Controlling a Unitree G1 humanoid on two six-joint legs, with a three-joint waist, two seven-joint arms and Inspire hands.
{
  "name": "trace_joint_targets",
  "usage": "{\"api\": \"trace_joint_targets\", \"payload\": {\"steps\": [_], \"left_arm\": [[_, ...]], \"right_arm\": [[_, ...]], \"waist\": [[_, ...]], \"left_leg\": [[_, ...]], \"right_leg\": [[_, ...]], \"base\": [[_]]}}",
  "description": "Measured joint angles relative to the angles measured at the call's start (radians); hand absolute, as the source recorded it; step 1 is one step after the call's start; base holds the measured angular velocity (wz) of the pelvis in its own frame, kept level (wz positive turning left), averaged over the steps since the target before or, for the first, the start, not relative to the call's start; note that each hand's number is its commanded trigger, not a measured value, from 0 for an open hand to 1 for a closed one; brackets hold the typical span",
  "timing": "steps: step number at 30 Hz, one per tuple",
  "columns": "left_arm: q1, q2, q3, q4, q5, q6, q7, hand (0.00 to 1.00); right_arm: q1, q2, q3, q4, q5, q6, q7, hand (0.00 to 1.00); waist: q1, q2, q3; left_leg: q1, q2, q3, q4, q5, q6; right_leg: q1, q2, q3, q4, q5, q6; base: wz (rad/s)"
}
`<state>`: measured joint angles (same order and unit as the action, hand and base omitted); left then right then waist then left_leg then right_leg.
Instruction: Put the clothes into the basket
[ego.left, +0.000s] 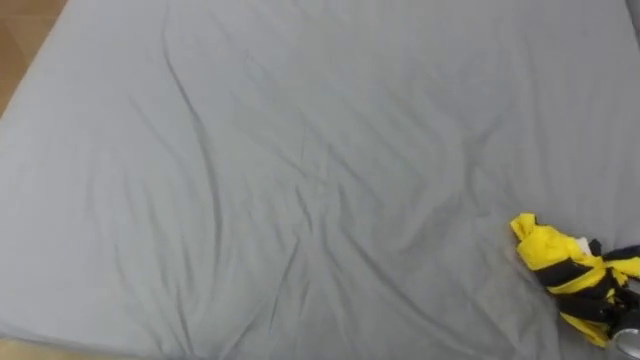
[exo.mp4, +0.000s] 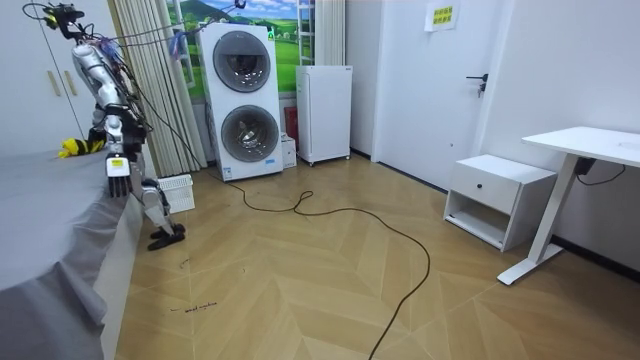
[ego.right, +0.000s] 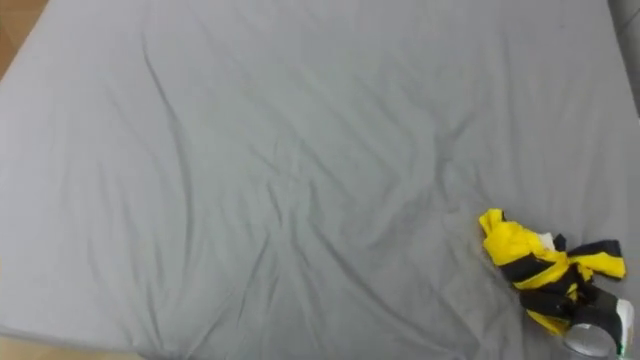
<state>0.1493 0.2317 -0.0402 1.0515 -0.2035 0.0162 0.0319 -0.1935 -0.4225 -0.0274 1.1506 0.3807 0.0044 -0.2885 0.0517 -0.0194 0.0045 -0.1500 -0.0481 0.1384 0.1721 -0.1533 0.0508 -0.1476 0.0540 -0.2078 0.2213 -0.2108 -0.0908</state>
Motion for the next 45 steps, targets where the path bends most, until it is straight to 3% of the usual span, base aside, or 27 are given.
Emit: {"api": "trace_joint_targets", "payload": {"steps": [5,7,8,9,10,11,14,16,18,20,22,25,29,33,35,40,45], "left_arm": [[0.05,0.004,0.049,-0.02,0.003,0.031,0.036,0.0],[0.069,0.003,0.059,-0.02,0.004,0.044,0.047,0.0],[0.076,0.003,0.063,-0.02,0.005,0.059,0.055,0.0],[0.08,0.002,0.071,-0.021,0.004,0.063,0.059,0.0],[0.092,-0.007,0.095,-0.019,0.005,0.078,0.076,0.0],[0.094,-0.011,0.126,-0.018,0.013,0.11,0.087,0.0],[0.111,-0.011,0.147,-0.009,0.024,0.135,0.095,0.0],[0.109,-0.008,0.144,-0.011,0.05,0.14,0.098,0.0],[0.107,-0.009,0.133,-0.018,0.055,0.14,0.11,0.0],[0.097,-0.009,0.132,-0.021,0.066,0.14,0.112,0.0],[0.097,-0.014,0.133,-0.022,0.068,0.14,0.113,0.0],[0.1,-0.019,0.133,-0.022,0.083,0.153,0.112,0.0],[0.116,-0.019,0.134,-0.022,0.096,0.18,0.105,0.0],[0.137,-0.018,0.138,-0.022,0.1,0.202,0.094,0.0],[0.14,-0.017,0.137,-0.022,0.1,0.228,0.089,0.0],[0.146,-0.017,0.131,-0.022,0.1,0.246,0.07,0.0],[0.144,-0.018,0.09,-0.02,0.11,0.248,0.065,0.0]], "right_arm": [[0.106,0.024,-0.052,-0.2,-0.003,0.005,0.008,1.0],[0.143,0.034,-0.087,-0.253,-0.035,0.005,0.007,1.0],[0.154,0.044,-0.103,-0.277,-0.049,0.005,0.007,1.0],[0.158,0.049,-0.111,-0.298,-0.059,0.005,0.008,1.0],[0.15,0.061,-0.112,-0.335,-0.086,0.0,0.013,1.0],[0.155,0.072,-0.112,-0.366,-0.106,-0.021,0.02,1.0],[0.196,0.074,-0.127,-0.378,-0.122,-0.016,0.021,1.0],[0.222,0.074,-0.129,-0.379,-0.113,-0.013,0.023,1.0],[0.235,0.074,-0.149,-0.386,-0.111,-0.003,0.031,1.0],[0.255,0.076,-0.174,-0.399,-0.11,-0.002,0.031,1.0],[0.278,0.076,-0.198,-0.418,-0.106,-0.002,0.03,1.0],[0.329,0.077,-0.216,-0.471,-0.085,-0.001,0.029,1.0],[0.399,0.078,-0.241,-0.501,-0.05,-0.001,0.019,1.0],[0.401,0.085,-0.278,-0.489,-0.006,0.0,0.017,1.0],[0.401,0.088,-0.299,-0.489,0.01,0.0,0.01,1.0],[0.389,0.091,-0.309,-0.441,0.022,-0.001,0.003,1.0],[0.346,0.091,-0.313,-0.393,0.02,0.0,0.001,1.0]], "waist": [[-0.042,-0.058,-0.0025],[-0.063,-0.057,-0.0003],[-0.07,-0.044,0.0032],[-0.064,-0.044,0.0032],[-0.061,-0.04,0.0032],[-0.095,-0.031,0.0031],[-0.151,-0.034,0.0095],[-0.169,-0.034,0.013],[-0.191,-0.04,0.017],[-0.197,-0.042,0.0221],[-0.198,-0.042,0.0203],[-0.198,-0.04,0.0197],[-0.213,-0.034,0.0172],[-0.242,-0.03,0.0176],[-0.254,-0.022,0.0188],[-0.292,-0.004,0.0177],[-0.297,0.024,0.018]], "left_leg": [[0.105,0.001,0.023,-0.025,-0.001,-0.001],[0.142,0.008,0.019,-0.041,0.0,0.0],[0.158,0.03,-0.01,-0.044,0.0,-0.001],[0.158,0.035,-0.033,-0.041,-0.001,-0.001],[0.155,0.046,-0.069,-0.035,-0.016,-0.019],[0.155,0.071,-0.059,-0.026,-0.032,-0.052],[0.205,0.114,-0.001,-0.047,-0.028,-0.076],[0.215,0.11,0.021,-0.042,-0.036,-0.087],[0.214,0.106,0.051,-0.037,-0.042,-0.081],[0.211,0.106,0.08,-0.036,-0.061,-0.077],[0.215,0.107,0.122,-0.034,-0.063,-0.073],[0.215,0.106,0.162,-0.025,-0.058,-0.075],[0.22,0.107,0.193,-0.02,-0.063,-0.067],[0.228,0.108,0.232,-0.021,-0.066,-0.068],[0.229,0.112,0.256,-0.02,-0.07,-0.069],[0.196,0.113,0.273,0.001,-0.078,-0.064],[0.152,0.11,0.301,0.015,-0.081,-0.053]], "right_leg": [[0.088,0.005,0.048,-0.015,0.002,0.003],[0.098,0.012,0.058,0.007,0.003,0.004],[0.062,0.017,0.064,0.062,-0.014,0.04],[0.044,0.007,0.071,0.032,-0.012,0.043],[-0.015,-0.028,0.052,-0.002,0.052,-0.003],[-0.011,-0.029,0.028,-0.003,0.082,-0.008],[0.017,-0.017,0.029,-0.004,0.084,-0.012],[0.026,-0.012,0.04,0.0,0.082,-0.009],[0.017,-0.001,0.087,0.004,0.074,0.011],[0.005,0.026,0.182,0.018,0.089,0.013],[0.004,0.04,0.243,0.017,0.104,0.015],[-0.004,0.052,0.3,0.017,0.126,0.017],[-0.004,0.061,0.338,0.015,0.14,0.018],[-0.011,0.075,0.379,0.019,0.148,0.019],[-0.012,0.089,0.42,0.017,0.154,0.025],[-0.04,0.09,0.435,0.018,0.166,0.029],[-0.088,0.09,0.459,0.021,0.184,0.032]], "base": [[-0.29],[-0.15],[-0.39],[-0.99],[-1.04],[-0.73],[0.0],[0.03],[0.15],[-0.02],[-0.15],[-0.32],[-0.28],[-0.32],[-0.29],[-0.11],[-0.17]]}}
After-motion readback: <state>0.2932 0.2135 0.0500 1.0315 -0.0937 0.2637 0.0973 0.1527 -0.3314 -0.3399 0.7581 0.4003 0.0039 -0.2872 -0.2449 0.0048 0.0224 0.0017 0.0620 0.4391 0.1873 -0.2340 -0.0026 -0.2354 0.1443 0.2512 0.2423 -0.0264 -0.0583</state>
